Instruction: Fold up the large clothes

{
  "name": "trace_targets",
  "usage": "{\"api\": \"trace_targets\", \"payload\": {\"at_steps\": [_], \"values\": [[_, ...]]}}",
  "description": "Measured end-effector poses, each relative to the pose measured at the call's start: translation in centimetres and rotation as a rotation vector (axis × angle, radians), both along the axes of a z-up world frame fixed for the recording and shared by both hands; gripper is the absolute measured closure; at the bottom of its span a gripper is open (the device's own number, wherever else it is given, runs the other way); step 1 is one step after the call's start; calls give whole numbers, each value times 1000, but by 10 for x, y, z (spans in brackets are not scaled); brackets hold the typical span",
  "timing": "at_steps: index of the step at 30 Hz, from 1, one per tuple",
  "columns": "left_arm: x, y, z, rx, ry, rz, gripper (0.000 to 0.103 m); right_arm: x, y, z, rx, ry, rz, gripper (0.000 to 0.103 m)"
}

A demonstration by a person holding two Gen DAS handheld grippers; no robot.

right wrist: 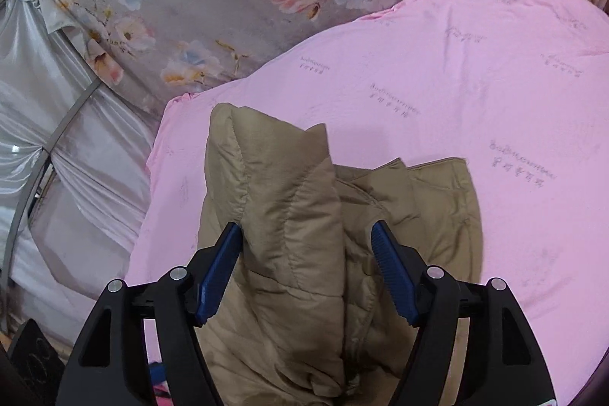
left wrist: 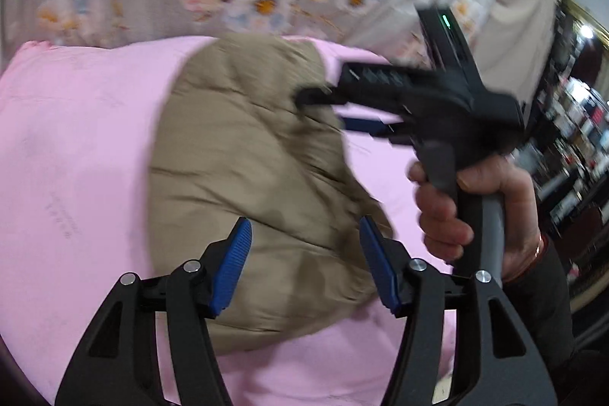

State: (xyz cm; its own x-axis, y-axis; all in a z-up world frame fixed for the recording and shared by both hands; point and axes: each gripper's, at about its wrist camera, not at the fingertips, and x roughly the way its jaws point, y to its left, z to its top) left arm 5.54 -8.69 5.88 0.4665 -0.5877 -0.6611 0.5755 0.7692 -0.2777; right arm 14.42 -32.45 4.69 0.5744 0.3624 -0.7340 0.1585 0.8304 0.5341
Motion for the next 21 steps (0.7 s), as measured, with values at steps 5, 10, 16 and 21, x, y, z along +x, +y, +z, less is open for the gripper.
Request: {"api": "trace_targets", "payload": {"at_steps": [5, 10, 16, 21], "values": [[48, 39, 8, 19, -21, 205, 46, 6, 8, 6, -20, -18, 32, 86], [77, 48, 19, 27, -52, 291, 47, -24, -2, 54, -244, -123, -39, 91], [97, 15, 26, 42, -91, 251, 47, -41, -31, 23, -409, -10, -138, 91], [118, -44, 5, 82, -25, 193, 47, -45, -48, -30, -422, 75, -193, 90]]}}
